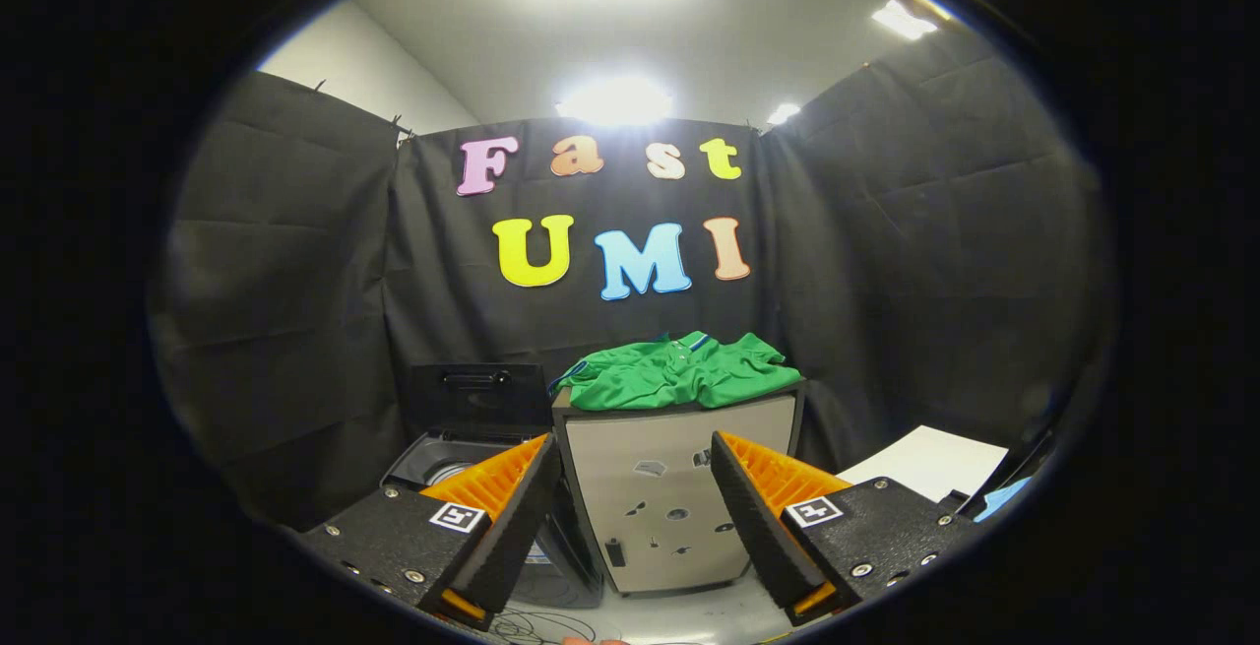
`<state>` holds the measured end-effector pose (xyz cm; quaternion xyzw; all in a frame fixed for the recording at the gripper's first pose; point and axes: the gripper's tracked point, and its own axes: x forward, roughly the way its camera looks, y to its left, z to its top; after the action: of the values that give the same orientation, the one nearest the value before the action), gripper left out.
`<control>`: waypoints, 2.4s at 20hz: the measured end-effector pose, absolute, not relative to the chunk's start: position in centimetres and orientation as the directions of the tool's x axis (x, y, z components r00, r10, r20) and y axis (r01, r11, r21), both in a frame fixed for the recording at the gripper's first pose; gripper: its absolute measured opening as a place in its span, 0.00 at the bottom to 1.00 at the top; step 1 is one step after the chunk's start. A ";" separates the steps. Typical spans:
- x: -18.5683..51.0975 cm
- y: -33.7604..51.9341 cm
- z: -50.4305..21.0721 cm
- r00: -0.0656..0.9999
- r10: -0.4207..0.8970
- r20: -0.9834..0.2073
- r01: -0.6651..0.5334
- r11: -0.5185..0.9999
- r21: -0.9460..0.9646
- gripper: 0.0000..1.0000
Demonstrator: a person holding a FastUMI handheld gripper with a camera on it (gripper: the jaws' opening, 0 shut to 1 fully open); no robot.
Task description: Put the clothes into the washing machine and then close the washing machine lid.
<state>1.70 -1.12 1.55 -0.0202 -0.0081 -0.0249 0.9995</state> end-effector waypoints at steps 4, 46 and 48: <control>2.6 -0.5 1.6 0.999 -0.024 0.022 0.026 0.998 -0.064 0.95; 38.5 -12.3 2.1 0.876 -0.171 -0.451 0.184 0.983 -0.015 0.96; 40.0 -11.6 1.3 0.858 -0.150 -0.492 0.154 0.988 -0.032 0.96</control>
<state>40.03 -11.57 1.32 0.0044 0.2548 -0.0789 0.9638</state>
